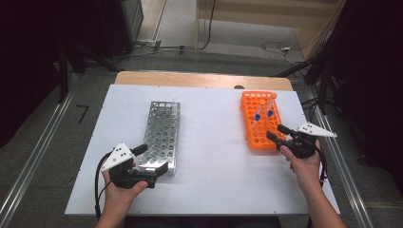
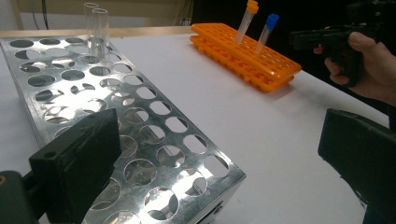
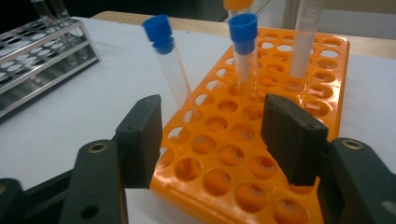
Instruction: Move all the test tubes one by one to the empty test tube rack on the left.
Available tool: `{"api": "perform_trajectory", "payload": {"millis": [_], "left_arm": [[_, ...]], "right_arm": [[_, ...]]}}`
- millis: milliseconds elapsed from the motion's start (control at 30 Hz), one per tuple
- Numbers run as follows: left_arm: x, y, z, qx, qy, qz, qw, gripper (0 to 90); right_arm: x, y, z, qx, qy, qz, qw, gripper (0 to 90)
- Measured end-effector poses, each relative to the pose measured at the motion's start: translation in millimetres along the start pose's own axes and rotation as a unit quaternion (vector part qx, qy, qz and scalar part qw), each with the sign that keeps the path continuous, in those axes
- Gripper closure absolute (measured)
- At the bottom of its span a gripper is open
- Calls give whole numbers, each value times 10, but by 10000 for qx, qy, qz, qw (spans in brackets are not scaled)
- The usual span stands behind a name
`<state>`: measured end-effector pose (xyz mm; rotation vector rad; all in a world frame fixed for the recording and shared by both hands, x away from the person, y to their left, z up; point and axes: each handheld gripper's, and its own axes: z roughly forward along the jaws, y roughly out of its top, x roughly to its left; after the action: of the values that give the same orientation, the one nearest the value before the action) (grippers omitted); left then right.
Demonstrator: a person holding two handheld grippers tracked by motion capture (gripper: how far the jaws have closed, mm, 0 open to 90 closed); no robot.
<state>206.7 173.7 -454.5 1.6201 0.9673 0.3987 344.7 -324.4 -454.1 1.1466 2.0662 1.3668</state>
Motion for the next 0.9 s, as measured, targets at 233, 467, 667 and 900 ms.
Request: {"api": "perform_trajectory", "payload": {"millis": [233, 467, 667, 900], "left_arm": [[11, -1, -11, -7, -3, -21, 10000, 0], [3, -3, -15, 4, 25, -11, 10000, 0], [-7, -8, -7, 1, 1, -17, 10000, 0], [-11, -13, -1, 22, 33, -19, 10000, 0]], "right_arm": [[-111, 51, 225, 260, -142, 169, 9994, 535], [-164, 79, 397, 376, -390, 25, 9985, 585], [-203, 33, 522, 406, -346, 53, 9986, 611], [-173, 13, 597, 279, -441, -34, 9986, 677]]}}
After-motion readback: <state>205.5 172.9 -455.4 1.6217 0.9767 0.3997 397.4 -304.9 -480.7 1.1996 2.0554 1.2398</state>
